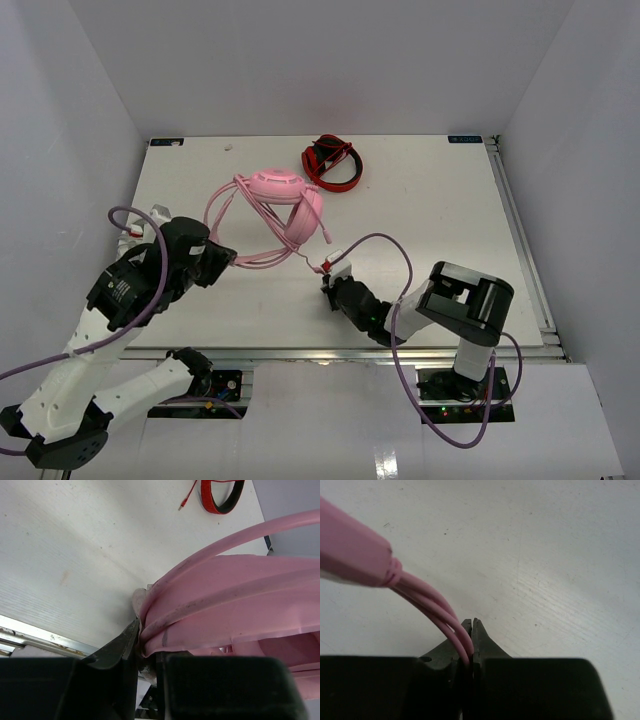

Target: Wrap the headphones

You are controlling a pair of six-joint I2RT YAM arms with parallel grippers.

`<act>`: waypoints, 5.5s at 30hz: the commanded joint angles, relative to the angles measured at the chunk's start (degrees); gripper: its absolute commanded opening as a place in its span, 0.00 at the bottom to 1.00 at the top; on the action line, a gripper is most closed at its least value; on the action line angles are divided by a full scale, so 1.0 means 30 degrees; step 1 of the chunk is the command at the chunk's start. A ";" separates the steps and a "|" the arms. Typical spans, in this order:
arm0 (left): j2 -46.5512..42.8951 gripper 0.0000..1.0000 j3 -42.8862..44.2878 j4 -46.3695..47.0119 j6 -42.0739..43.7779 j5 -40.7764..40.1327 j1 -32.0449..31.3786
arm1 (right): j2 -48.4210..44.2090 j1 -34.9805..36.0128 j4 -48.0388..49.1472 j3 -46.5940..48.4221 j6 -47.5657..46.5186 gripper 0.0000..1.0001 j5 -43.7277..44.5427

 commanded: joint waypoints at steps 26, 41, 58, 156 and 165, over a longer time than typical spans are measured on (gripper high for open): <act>-0.1366 0.00 -0.2684 0.7508 1.9945 1.2601 0.0051 | -1.1017 -0.8629 -2.1550 0.9512 -0.1635 0.08 -1.3874; 0.3103 0.00 -0.3966 0.7254 2.1607 0.6339 -0.0053 | -0.6589 -0.9078 -3.0330 1.7709 -0.2637 0.08 -1.3268; 0.7292 0.00 -0.3159 0.7177 2.0991 0.1144 -0.2682 | -0.4738 -1.0071 -3.1516 2.0283 -0.2574 0.08 -1.5236; 1.0529 0.00 -0.0264 0.6484 1.4052 -0.1764 -0.1181 | -0.7471 -0.8779 -2.2500 1.0958 0.7261 0.08 -2.2268; 1.0606 0.00 -0.0845 0.8212 1.2804 0.1210 -0.1033 | -0.7391 -0.6953 -2.2013 1.0428 0.8130 0.08 -1.7512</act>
